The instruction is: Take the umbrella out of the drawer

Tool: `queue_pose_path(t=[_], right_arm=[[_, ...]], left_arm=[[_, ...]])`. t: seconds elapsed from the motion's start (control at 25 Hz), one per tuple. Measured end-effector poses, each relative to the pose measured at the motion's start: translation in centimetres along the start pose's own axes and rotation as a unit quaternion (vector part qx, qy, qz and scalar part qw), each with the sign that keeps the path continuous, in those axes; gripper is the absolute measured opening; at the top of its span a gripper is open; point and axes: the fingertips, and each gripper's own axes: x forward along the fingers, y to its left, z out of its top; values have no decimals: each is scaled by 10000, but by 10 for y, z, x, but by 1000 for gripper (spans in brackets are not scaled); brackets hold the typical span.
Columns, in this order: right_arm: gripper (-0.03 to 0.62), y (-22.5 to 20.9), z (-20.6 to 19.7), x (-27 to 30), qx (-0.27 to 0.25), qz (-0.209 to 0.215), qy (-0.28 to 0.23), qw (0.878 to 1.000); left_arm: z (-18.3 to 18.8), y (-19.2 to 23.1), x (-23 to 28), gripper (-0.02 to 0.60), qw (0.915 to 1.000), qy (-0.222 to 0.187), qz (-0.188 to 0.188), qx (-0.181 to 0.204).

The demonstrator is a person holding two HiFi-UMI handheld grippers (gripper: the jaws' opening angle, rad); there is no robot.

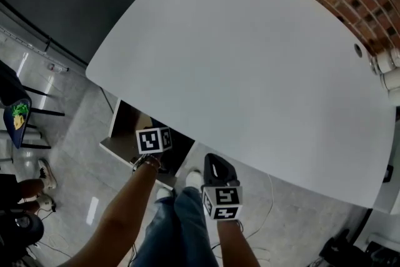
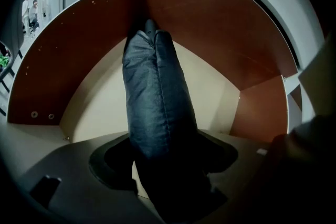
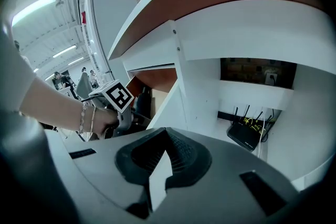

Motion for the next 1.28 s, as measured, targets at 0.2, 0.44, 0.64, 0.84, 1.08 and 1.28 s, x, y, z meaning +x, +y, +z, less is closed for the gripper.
queue_pose_path(t=[0.2, 0.44, 0.64, 0.84, 1.08, 1.28], right_arm=[[-8, 3, 2, -1, 45, -28, -67, 10000], [-8, 11, 12, -6, 73, -3, -234, 9997], [-8, 10, 8, -12, 98, -58, -203, 9997], [-8, 14, 9, -16, 188, -143, -308, 9992], [-8, 27, 20, -24, 179, -106, -385, 9990], [-8, 38, 33, -34, 133, -114, -448, 9988]], left_arm=[[0, 0, 0, 316, 9999, 75, 89, 29], [-4, -4, -6, 276, 9994, 221, -153, -223], [0, -10, -23, 272, 9990, 155, -378, -175], [-1, -11, -39, 272, 9985, 232, -451, -225], [-2, -14, -60, 271, 9981, 280, -487, -247], [1, -16, -79, 272, 9977, 297, -566, -241]])
